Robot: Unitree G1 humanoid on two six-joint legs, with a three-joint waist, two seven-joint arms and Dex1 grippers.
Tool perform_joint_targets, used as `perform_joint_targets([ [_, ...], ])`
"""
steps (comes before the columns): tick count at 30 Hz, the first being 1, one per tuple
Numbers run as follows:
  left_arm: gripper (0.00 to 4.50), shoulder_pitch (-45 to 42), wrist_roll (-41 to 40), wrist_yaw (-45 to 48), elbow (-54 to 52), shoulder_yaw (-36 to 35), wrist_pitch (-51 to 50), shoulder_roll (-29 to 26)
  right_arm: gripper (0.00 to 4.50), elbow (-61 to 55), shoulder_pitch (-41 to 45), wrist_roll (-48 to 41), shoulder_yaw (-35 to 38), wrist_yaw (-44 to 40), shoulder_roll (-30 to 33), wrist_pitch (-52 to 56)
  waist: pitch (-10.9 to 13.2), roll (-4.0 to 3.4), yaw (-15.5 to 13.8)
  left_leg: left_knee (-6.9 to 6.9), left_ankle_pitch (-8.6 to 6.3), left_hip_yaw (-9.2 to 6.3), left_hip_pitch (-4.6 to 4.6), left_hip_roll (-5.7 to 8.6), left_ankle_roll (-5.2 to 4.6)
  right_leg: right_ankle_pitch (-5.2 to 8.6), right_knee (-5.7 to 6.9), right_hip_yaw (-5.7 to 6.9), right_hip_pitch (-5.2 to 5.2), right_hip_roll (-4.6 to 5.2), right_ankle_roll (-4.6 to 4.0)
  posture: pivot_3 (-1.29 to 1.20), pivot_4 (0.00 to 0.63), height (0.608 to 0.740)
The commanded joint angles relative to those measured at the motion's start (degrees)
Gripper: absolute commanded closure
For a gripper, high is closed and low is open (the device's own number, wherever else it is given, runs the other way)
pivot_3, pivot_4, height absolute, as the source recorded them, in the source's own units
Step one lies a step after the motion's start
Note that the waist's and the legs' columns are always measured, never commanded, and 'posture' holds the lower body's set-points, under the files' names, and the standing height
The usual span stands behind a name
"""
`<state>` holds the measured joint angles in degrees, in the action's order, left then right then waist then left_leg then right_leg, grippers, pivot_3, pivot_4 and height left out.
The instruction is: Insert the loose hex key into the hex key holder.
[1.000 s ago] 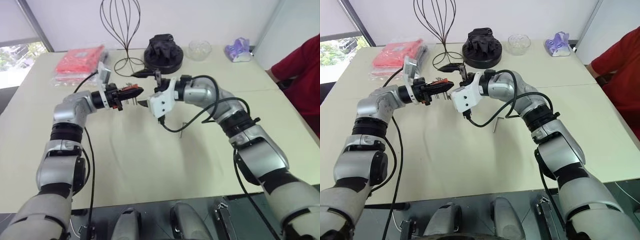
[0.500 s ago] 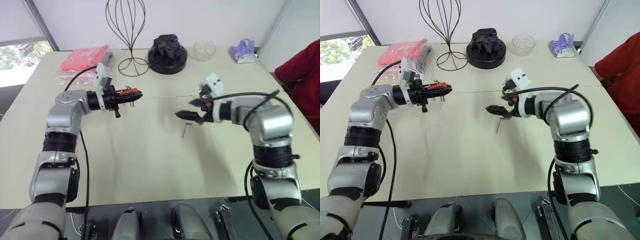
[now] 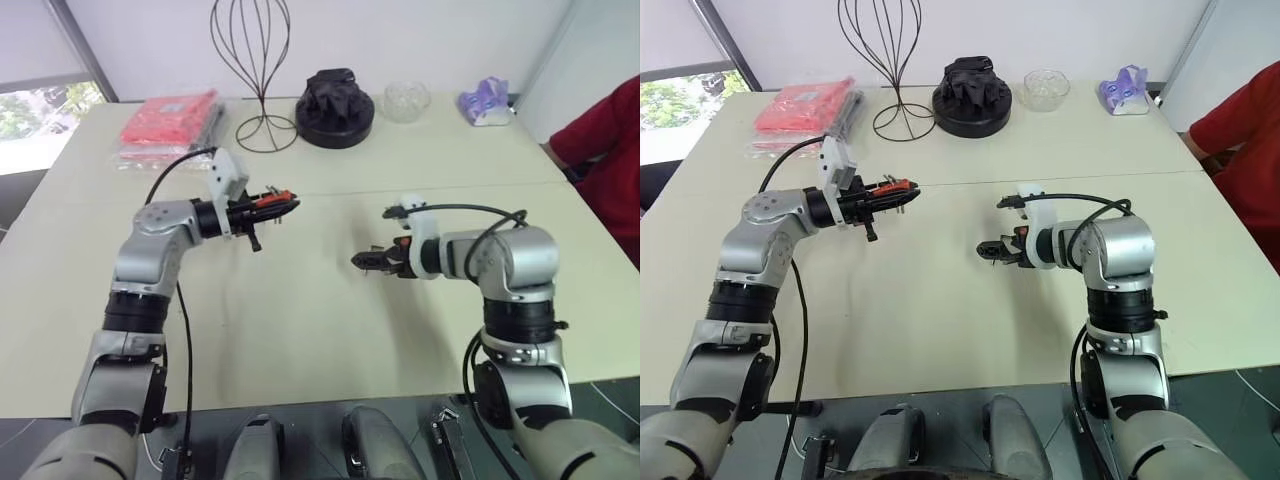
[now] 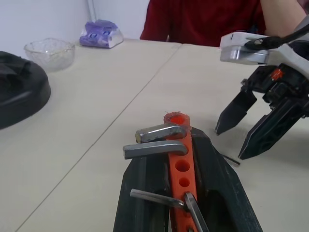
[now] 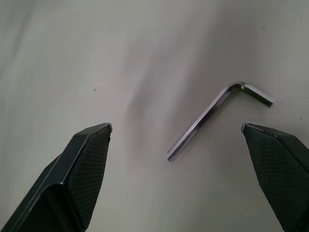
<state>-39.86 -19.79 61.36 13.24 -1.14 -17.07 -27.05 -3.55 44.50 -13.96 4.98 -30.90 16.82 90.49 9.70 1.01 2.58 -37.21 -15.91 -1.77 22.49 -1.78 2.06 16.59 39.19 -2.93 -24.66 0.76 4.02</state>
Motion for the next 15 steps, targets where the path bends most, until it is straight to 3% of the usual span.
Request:
perform_joint_targets([
  [1,4.5,0.4,-0.7,-2.1,-2.7,-1.6,0.3,-0.5,0.02,5.2,1.5,-0.2,-3.0,1.6,-1.4,-5.9,0.0,0.0,0.0,0.01,0.0,-0.01,-0.01,-0.01,0.0,0.0,0.0,0.0,0.0,-0.02,0.0,0.0,0.15,0.74],
  [4,4.5,0.8,-0.7,-3.4,-2.7,-1.5,0.4,-0.4,0.02,10.4,2.3,0.6,-5.7,2.9,-3.0,-10.8,0.0,0.06,0.2,0.0,0.0,0.01,-0.04,-0.01,0.0,0.0,0.0,-0.01,0.02,-0.04,0.0,0.0,0.15,0.74],
  [6,4.5,1.5,-1.0,-4.2,-3.4,-1.6,0.2,-0.1,0.56,15.7,3.2,2.4,-9.9,3.9,-5.2,-16.4,-0.1,0.06,0.4,-0.01,0.0,0.01,-0.11,-0.02,0.0,0.0,0.0,-0.01,0.08,-0.05,0.0,0.0,0.15,0.74],
  [9,4.5,2.5,-1.5,-5.6,-4.8,-1.7,-0.3,0.4,1.84,21.6,3.0,5.6,-14.7,5.1,-6.4,-22.3,-0.1,0.1,1.3,0.01,0.0,-0.01,-0.16,-0.05,0.0,0.0,0.01,-0.01,0.12,-0.1,0.0,0.0,0.15,0.74],
  [13,4.5,4.7,-2.0,-7.3,-6.3,-2.2,-0.4,0.5,4.06,22.7,0.1,6.7,-18.0,4.8,-6.9,-23.3,-0.4,0.12,1.7,0.06,-0.02,-0.04,-0.28,-0.11,-0.03,0.0,0.02,-0.04,0.18,-0.11,-0.01,0.0,0.15,0.74],
  [14,4.5,5.1,-2.1,-7.7,-6.6,-2.2,-0.5,0.5,4.45,22.6,-0.7,7.0,-18.6,4.7,-6.8,-23.6,-0.5,0.11,1.7,0.08,-0.03,-0.05,-0.3,-0.13,-0.06,0.0,0.02,-0.05,0.19,-0.12,-0.01,0.0,0.15,0.74],
  [15,4.5,5.4,-2.2,-8.0,-6.9,-2.2,-0.5,0.5,4.45,22.4,-1.3,7.3,-19.1,4.5,-6.7,-24.0,-0.6,0.11,1.7,0.08,-0.09,-0.05,-0.35,-0.14,-0.15,0.01,0.02,-0.06,0.21,-0.14,-0.01,0.0,0.15,0.74],
])
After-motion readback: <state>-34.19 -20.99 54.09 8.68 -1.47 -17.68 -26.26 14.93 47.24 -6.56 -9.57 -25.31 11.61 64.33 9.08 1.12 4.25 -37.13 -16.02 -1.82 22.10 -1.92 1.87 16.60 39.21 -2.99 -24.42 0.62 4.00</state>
